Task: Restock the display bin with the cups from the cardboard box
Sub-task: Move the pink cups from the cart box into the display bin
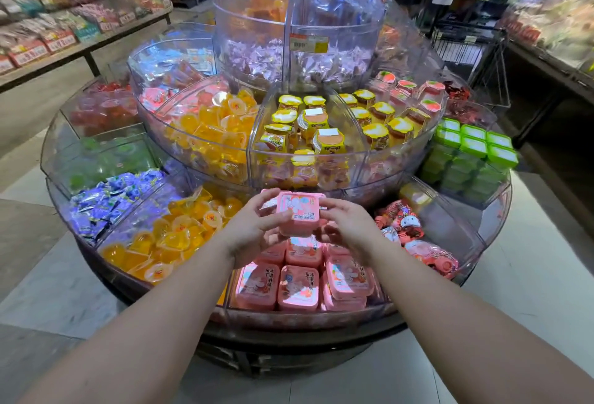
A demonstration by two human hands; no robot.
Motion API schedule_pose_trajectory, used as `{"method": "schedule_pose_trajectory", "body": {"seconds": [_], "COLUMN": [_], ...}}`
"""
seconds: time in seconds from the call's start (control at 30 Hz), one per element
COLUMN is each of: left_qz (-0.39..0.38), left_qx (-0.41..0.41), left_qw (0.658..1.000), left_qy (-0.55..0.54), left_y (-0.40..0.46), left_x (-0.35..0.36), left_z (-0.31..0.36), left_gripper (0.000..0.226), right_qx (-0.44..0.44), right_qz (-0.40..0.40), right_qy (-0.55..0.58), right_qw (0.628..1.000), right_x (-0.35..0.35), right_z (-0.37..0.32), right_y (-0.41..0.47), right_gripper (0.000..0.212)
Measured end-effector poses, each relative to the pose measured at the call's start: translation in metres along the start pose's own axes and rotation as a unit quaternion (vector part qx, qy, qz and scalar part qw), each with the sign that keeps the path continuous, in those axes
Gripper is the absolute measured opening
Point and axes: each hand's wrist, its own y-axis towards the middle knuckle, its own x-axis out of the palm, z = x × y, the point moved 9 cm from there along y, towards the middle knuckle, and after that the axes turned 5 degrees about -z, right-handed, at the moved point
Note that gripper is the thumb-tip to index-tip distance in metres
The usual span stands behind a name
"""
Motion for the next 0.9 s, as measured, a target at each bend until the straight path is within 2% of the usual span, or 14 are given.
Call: {"method": "schedule_pose_trajectory", "body": {"seconds": [0.03, 0.1, 0.17, 0.2, 0.3, 0.4, 0.47, 0.53, 0.63, 0.7, 0.8, 0.9], "left_qz": [-0.002, -0.009, -0.015, -0.018, -0.023, -0.014, -0.008, 0.003, 0.088, 0.154, 0.179, 0.108], "left_qx": [0.005, 0.013, 0.012, 0.007, -0.001, 0.005, 0.010, 0.030, 0.099, 0.123, 0.116, 0.069], "left_qw": [1.000, 1.000, 0.999, 0.997, 0.982, 0.928, 0.893, 0.880, 0.898, 0.908, 0.892, 0.889], "left_qy": [-0.001, 0.012, 0.050, 0.071, 0.188, 0.371, 0.449, 0.475, 0.419, 0.370, 0.400, 0.440], "left_y": [-0.001, -0.005, -0.007, -0.007, -0.007, -0.009, -0.008, -0.009, -0.017, -0.020, -0.017, -0.010], "left_x": [0.000, 0.003, 0.004, 0.003, -0.004, -0.005, -0.003, 0.001, 0.005, 0.003, 0.004, 0.008], "left_z": [0.001, 0.002, 0.001, -0.002, -0.008, -0.004, -0.004, -0.002, 0.008, 0.007, 0.001, -0.008], "left_gripper": [0.069, 0.065, 0.056, 0.058, 0.087, 0.101, 0.104, 0.097, 0.067, 0.061, 0.076, 0.097], "right_qx": [0.006, -0.005, -0.012, -0.017, -0.041, -0.058, -0.050, -0.032, 0.030, 0.055, 0.051, 0.034], "right_qz": [-0.028, -0.078, -0.088, -0.085, -0.077, -0.080, -0.079, -0.080, -0.052, -0.008, 0.041, 0.071], "right_qy": [0.025, -0.026, -0.196, -0.274, -0.385, -0.433, -0.447, -0.413, -0.151, -0.037, -0.025, -0.076], "right_qw": [0.999, 0.997, 0.977, 0.958, 0.919, 0.896, 0.890, 0.907, 0.987, 0.998, 0.998, 0.994], "right_x": [0.003, 0.006, 0.005, 0.005, 0.008, 0.012, 0.009, 0.006, 0.005, 0.007, 0.005, -0.006], "right_z": [0.000, -0.001, -0.002, -0.003, -0.009, -0.015, -0.011, -0.004, 0.010, 0.015, 0.017, 0.013], "right_y": [0.000, 0.000, 0.001, 0.002, 0.001, -0.008, -0.010, -0.011, -0.011, -0.008, -0.002, 0.003], "right_gripper": [0.035, 0.062, 0.093, 0.101, 0.100, 0.096, 0.096, 0.095, 0.080, 0.064, 0.054, 0.068]}}
